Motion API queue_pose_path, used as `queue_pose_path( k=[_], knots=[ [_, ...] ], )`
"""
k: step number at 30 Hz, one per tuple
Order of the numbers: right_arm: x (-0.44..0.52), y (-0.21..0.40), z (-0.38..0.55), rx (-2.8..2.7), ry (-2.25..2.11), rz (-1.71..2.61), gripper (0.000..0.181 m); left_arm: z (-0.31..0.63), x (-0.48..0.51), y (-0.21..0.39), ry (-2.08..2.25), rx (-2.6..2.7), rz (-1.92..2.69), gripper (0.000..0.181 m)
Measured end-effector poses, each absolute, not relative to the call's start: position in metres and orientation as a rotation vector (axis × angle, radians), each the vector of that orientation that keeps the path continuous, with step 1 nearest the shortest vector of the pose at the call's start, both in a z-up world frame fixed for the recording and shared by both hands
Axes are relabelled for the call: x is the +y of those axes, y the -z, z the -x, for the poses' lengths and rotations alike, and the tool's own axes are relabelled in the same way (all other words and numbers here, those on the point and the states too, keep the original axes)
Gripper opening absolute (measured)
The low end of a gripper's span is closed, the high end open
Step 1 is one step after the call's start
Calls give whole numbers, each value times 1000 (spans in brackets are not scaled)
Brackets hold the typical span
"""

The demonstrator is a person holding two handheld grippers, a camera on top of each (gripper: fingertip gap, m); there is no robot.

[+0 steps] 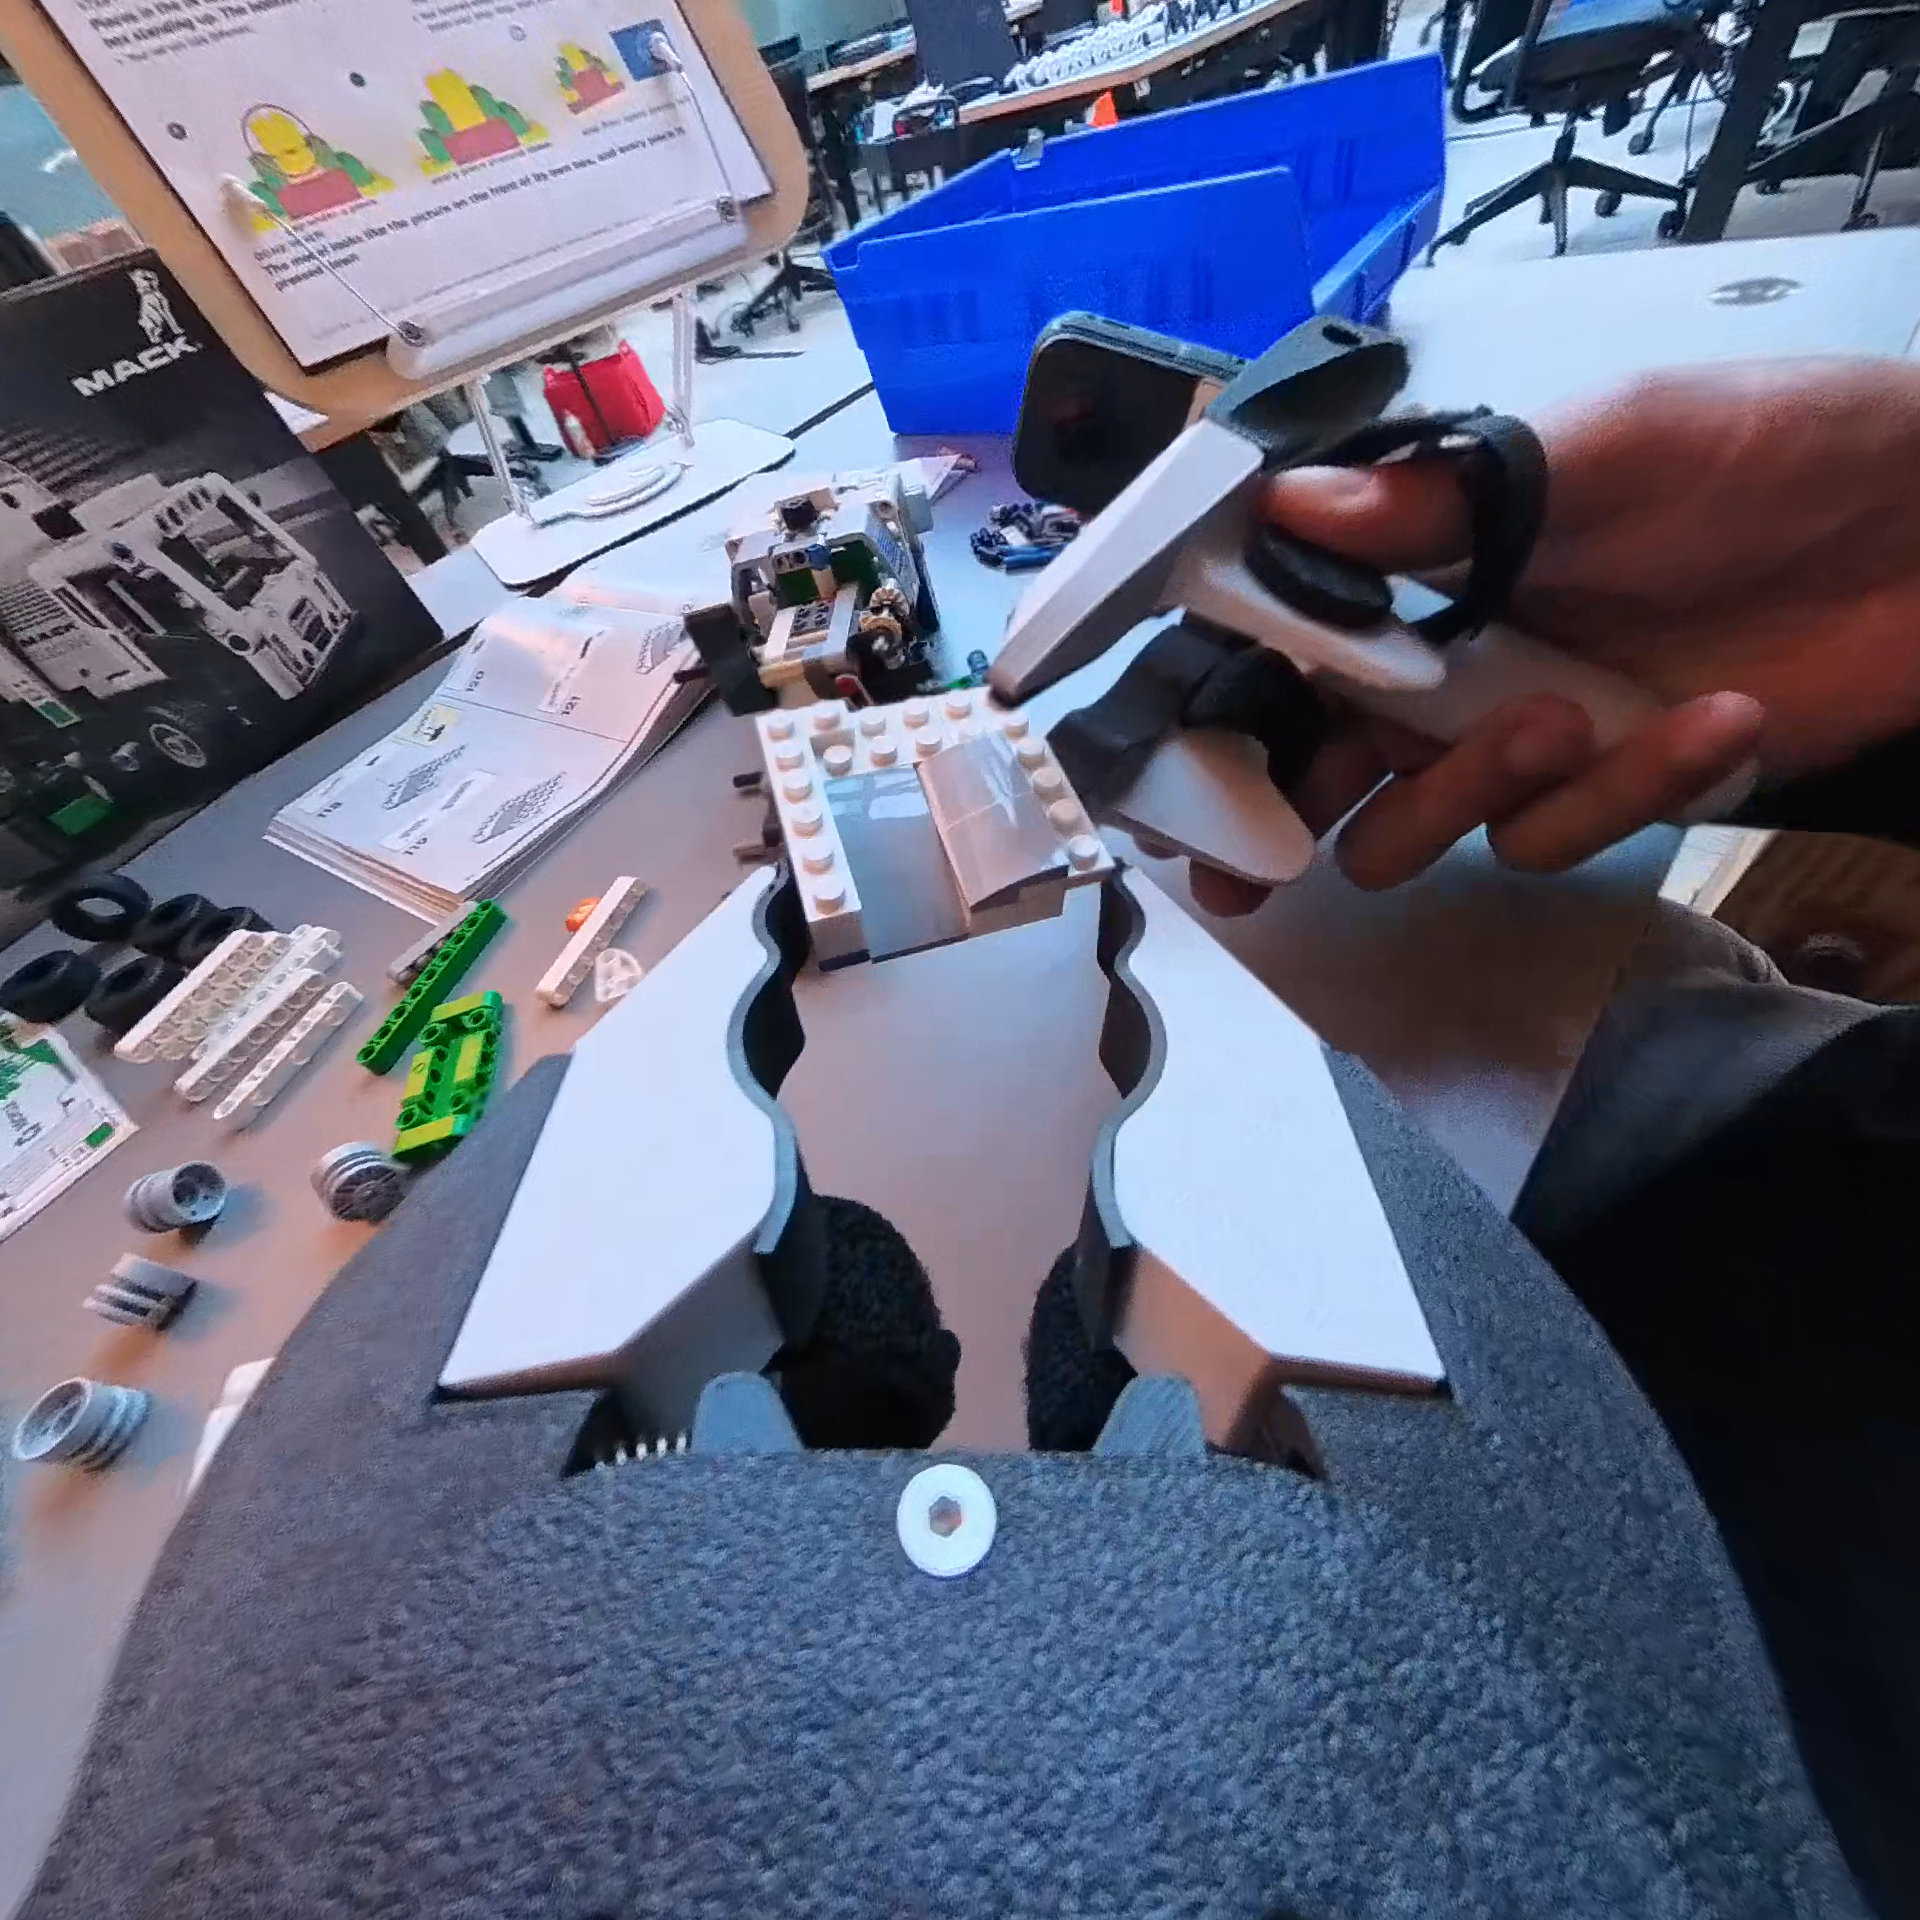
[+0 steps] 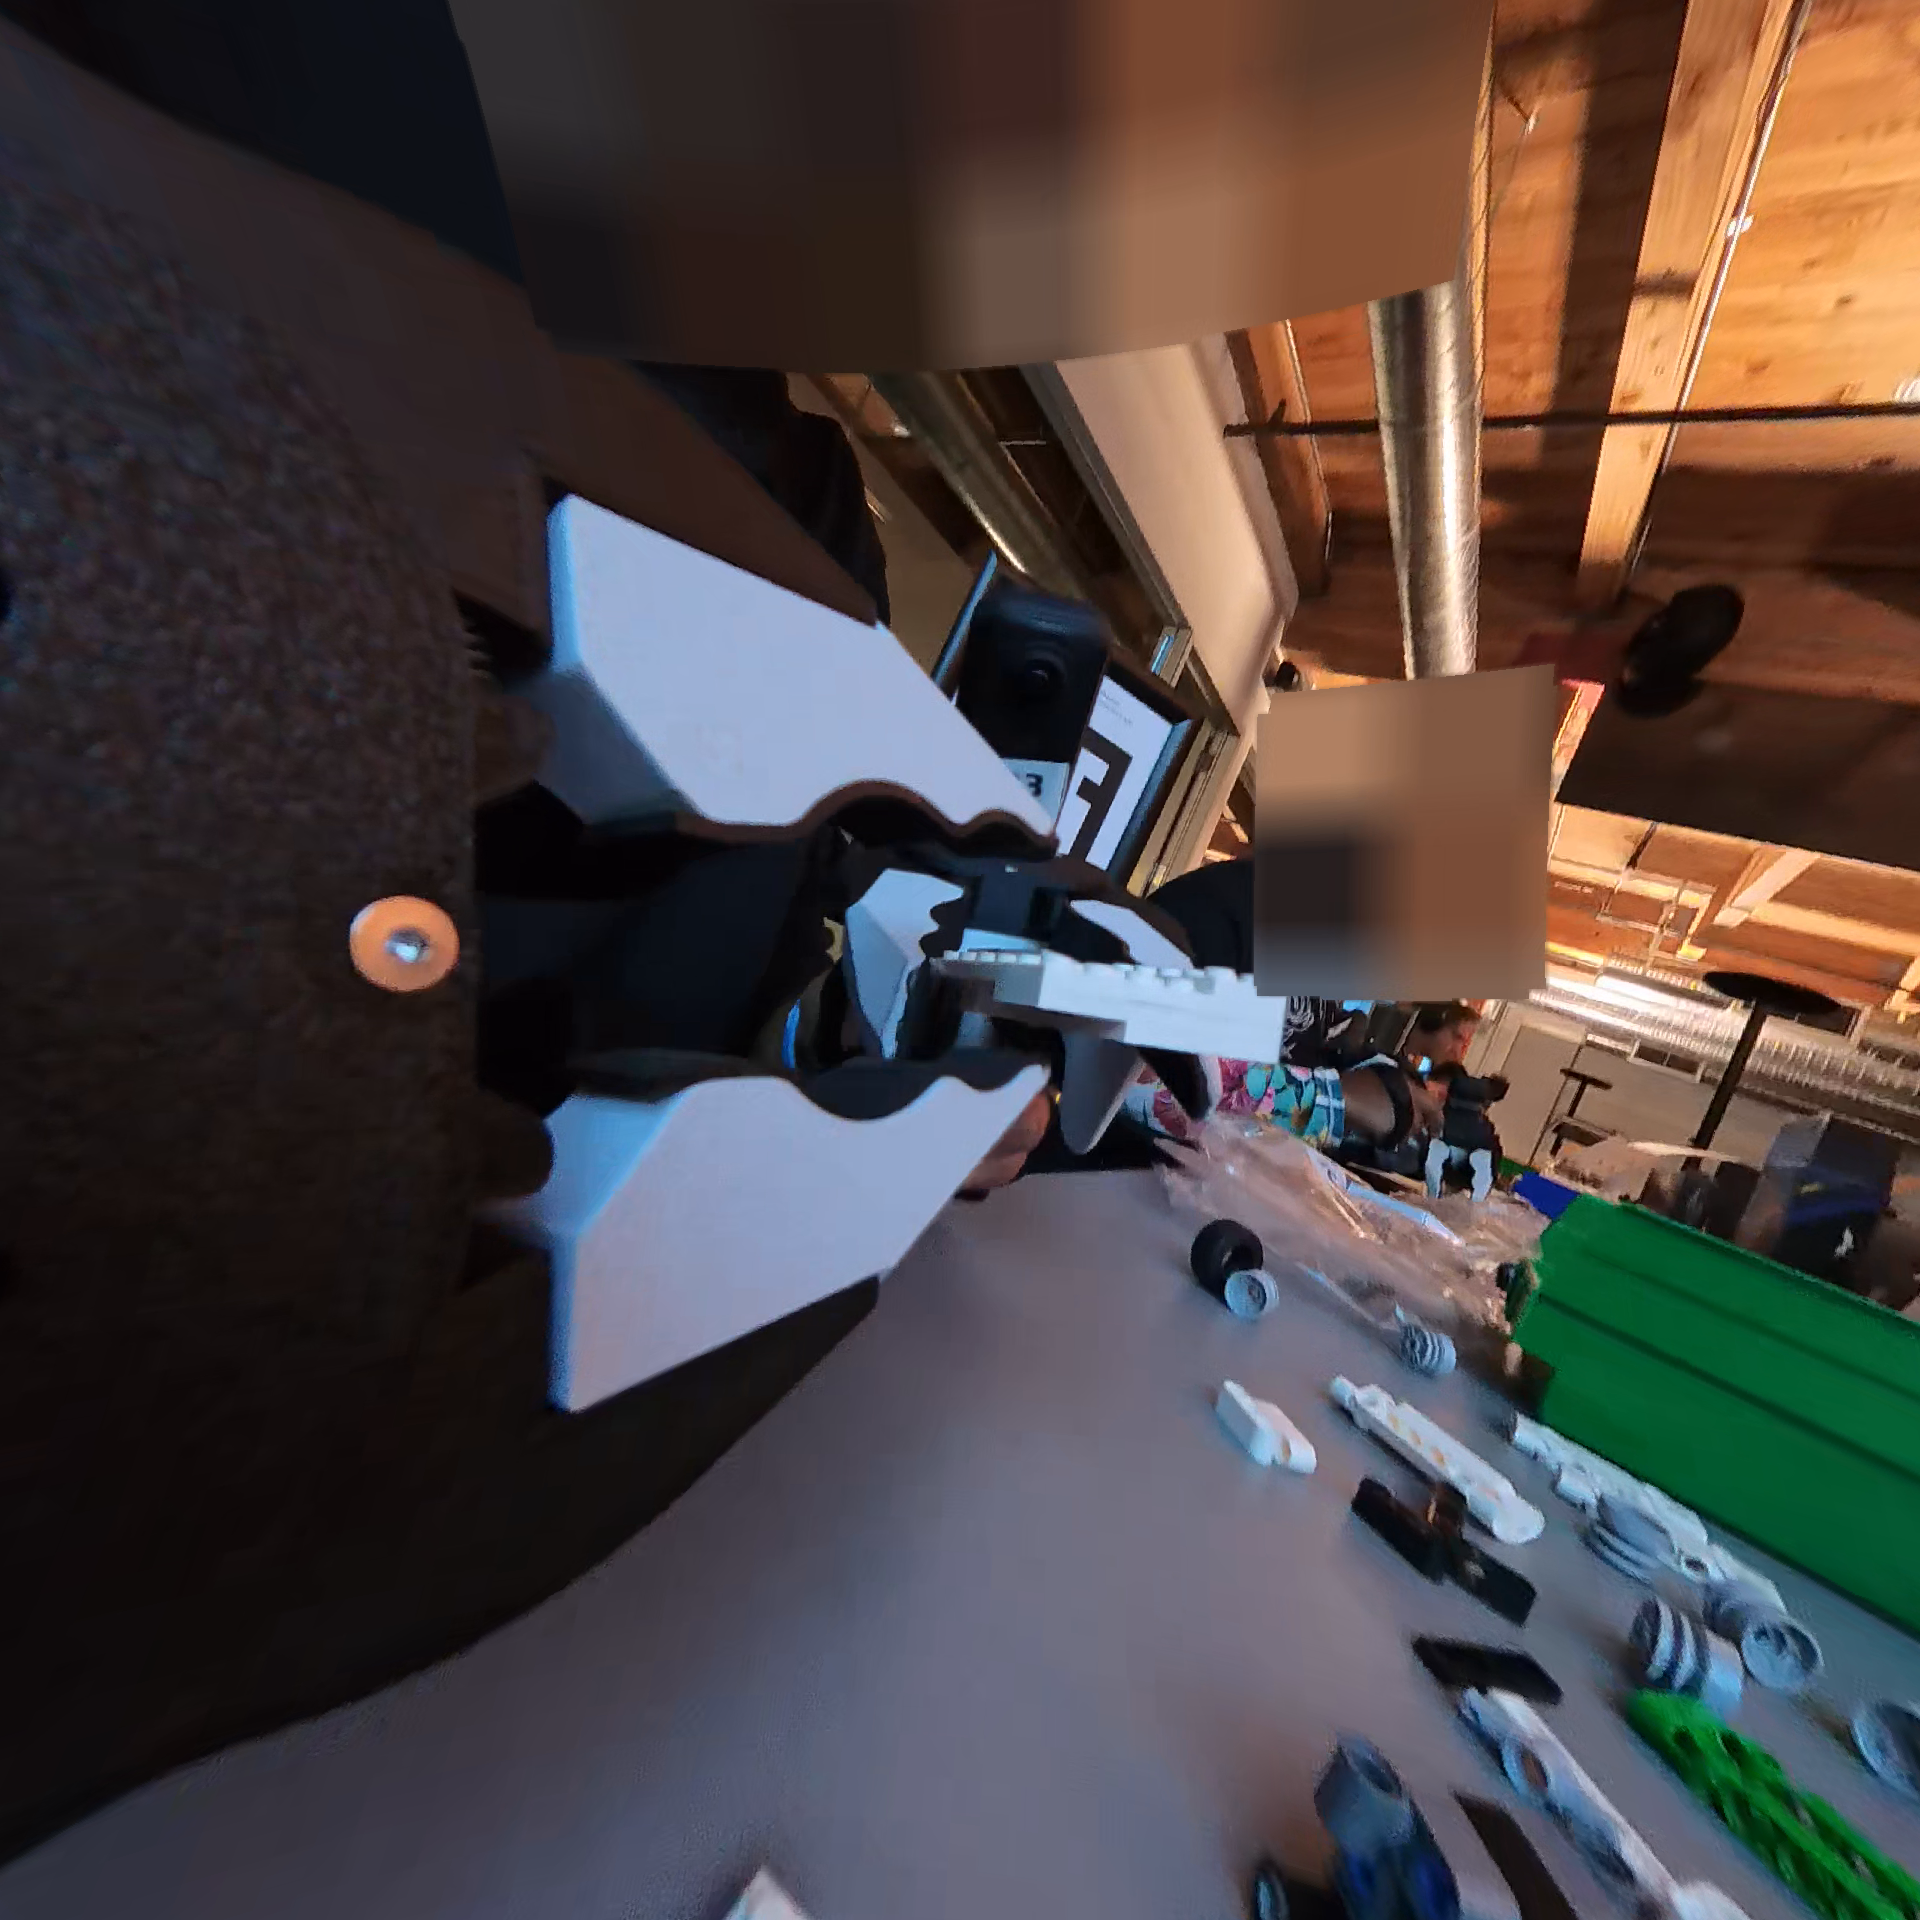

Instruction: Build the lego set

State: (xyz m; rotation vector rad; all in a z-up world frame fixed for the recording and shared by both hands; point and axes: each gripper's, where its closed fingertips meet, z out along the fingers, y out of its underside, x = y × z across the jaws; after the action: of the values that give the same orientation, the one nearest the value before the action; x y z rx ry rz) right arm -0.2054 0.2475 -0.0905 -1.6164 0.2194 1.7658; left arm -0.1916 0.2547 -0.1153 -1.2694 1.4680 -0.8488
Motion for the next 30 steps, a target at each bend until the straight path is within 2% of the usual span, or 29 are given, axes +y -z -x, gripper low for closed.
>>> queue_pose_path(
  k=[4, 8, 12, 16, 20, 23, 25, 27, 28, 30],
  knots=[
    [246, 98, 202, 237, -1702, 1645, 13, 187, 244, 119, 855, 1490, 1261, 63],
    [239, 104, 194, 204, -1702, 1746, 13, 192, 230, 132, 867, 1696, 1192, 69],
    [233, 100, 187, 44, -1713, 1881, 13, 200, 237, 115, 942, 1775, 1030, 59],
    [226, 96, 190, -154, -1766, 1975, 13, 195, 237, 122, 991, 2007, 920, 79],
    [234, 97, 186, -162, -1768, 1975, 13, 181, 234, 127, 1016, 2143, 787, 81],
    [238, 100, 183, -126, -1790, 1952, 12, 171, 237, 131, 1032, 2188, 716, 54],
    [237, 107, 182, -125, -1788, 1979, 11, 164, 242, 132, 1056, 2173, 692, 58],
    [239, 115, 181, -112, -1749, 2019, 11, 159, 249, 134, 1064, 2180, 702, 74],
    [240, 117, 180, -100, -1741, 2026, 11, 159, 248, 133, 1095, 2185, 690, 75],
    [240, 117, 179, -79, -1767, 2013, 11, 163, 243, 129, 1152, 2194, 623, 63]
  ],
)
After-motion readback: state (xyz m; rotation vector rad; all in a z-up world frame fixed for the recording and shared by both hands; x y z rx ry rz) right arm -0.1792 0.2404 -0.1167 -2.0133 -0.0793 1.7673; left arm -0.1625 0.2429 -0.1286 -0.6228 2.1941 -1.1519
